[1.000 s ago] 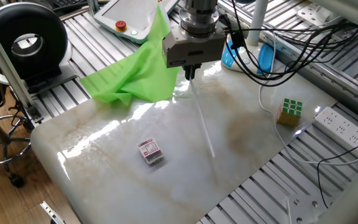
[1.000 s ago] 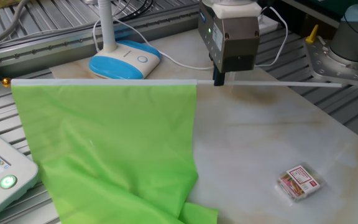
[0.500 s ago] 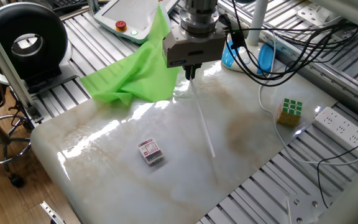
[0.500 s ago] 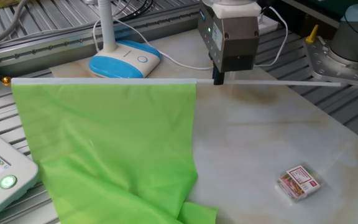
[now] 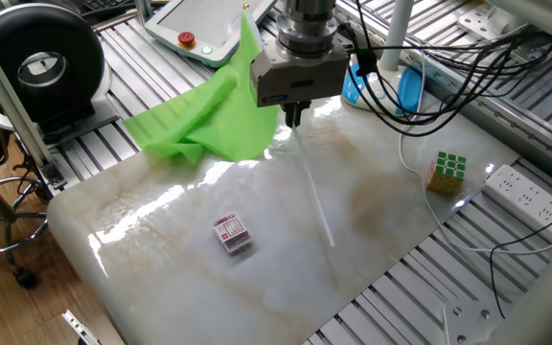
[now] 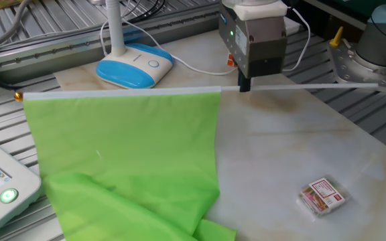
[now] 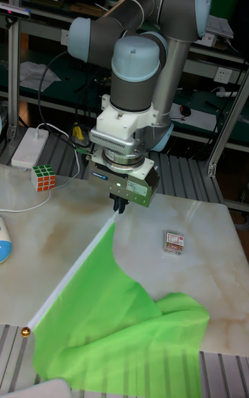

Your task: Wave the flag

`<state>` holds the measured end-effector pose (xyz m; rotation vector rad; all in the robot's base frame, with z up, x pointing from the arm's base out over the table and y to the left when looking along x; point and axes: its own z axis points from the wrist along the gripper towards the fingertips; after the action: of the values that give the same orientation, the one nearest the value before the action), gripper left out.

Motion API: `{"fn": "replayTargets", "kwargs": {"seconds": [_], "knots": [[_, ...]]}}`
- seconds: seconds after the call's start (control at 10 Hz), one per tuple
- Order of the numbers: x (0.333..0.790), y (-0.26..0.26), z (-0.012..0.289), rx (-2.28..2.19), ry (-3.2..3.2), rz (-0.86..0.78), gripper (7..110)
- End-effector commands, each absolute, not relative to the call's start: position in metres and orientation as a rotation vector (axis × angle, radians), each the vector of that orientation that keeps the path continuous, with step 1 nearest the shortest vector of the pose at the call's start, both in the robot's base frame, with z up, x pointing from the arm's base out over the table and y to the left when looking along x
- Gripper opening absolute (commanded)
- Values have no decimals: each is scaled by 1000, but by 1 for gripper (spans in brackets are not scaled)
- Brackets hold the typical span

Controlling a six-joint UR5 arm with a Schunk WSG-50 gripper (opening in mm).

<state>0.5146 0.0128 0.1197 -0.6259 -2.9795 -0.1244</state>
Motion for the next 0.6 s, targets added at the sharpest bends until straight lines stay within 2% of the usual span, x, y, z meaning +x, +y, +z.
{"fn": "replayTargets", "kwargs": {"seconds": [0.0, 0.5], "knots": [[511, 14, 122, -543, -2981, -134, 7], [511, 17, 122, -526, -2981, -153, 7]]}}
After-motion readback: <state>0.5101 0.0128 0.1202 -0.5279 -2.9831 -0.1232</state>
